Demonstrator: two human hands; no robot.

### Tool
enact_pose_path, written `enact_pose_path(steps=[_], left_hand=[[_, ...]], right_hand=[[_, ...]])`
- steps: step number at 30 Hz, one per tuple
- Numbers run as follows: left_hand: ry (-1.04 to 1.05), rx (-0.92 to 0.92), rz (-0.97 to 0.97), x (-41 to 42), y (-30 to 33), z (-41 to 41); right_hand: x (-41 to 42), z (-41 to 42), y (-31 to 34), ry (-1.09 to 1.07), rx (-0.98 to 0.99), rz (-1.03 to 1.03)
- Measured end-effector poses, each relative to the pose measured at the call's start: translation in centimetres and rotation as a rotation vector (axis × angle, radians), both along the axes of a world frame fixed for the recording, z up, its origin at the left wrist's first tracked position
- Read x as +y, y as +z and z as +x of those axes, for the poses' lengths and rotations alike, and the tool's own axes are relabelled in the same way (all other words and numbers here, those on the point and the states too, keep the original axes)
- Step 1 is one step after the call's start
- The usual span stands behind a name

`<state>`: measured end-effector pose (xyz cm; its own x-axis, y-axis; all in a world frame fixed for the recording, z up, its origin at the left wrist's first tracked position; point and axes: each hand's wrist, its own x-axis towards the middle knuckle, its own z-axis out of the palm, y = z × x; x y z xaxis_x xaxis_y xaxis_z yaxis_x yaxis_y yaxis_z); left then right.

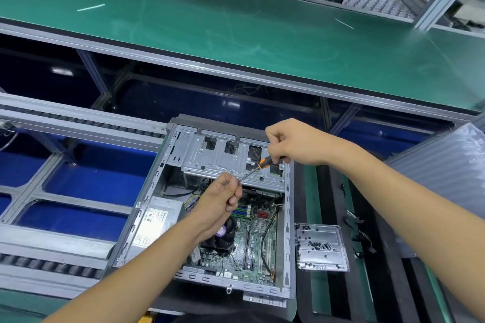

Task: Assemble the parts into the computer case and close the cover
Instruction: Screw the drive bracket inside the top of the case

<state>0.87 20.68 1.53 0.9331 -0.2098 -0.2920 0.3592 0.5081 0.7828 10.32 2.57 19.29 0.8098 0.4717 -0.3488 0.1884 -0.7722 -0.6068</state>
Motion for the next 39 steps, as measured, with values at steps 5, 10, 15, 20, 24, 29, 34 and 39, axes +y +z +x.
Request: enact_pose_path(steps=[5,10,15,20,24,29,34,39], left_hand=[[-0.03,-0.031,0.104,-0.2,0.1,0.0],[0.031,-0.011,0.152,-0.6,-0.3,0.3],[0.056,-0.004,0.156,-1.0,-1.1,0.4],[0.059,-0.025,0.128,-1.0,-2.0,0.7],[0.063,0.018,0.105,-1.0,-2.9,0.9],[0.048,0.052,0.158,-0.6,-3.9,0.9],[0.017,0.094,0.338,-1.1,-4.3,0.6],[-0.082,0.188,0.497,-2.0,-5.5,1.3]], right_hand=[[0.2,-0.1,0.1,0.034,-0.004,-0.037],[0.7,-0.6,-0.5,0.035,-0.189,-0.108],[1.1,-1.1,-1.3,0.063,-0.274,-0.155],[0.7,-0.3,-1.2,0.044,-0.246,-0.155],[0.1,0.6,-1.1,0.02,-0.192,-0.11],[-0.6,1.6,-1.2,-0.004,-0.168,-0.104],[-1.1,2.7,-1.4,-0.029,-0.154,-0.115],[-1.3,3.7,-1.6,-0.034,-0.167,-0.131]])
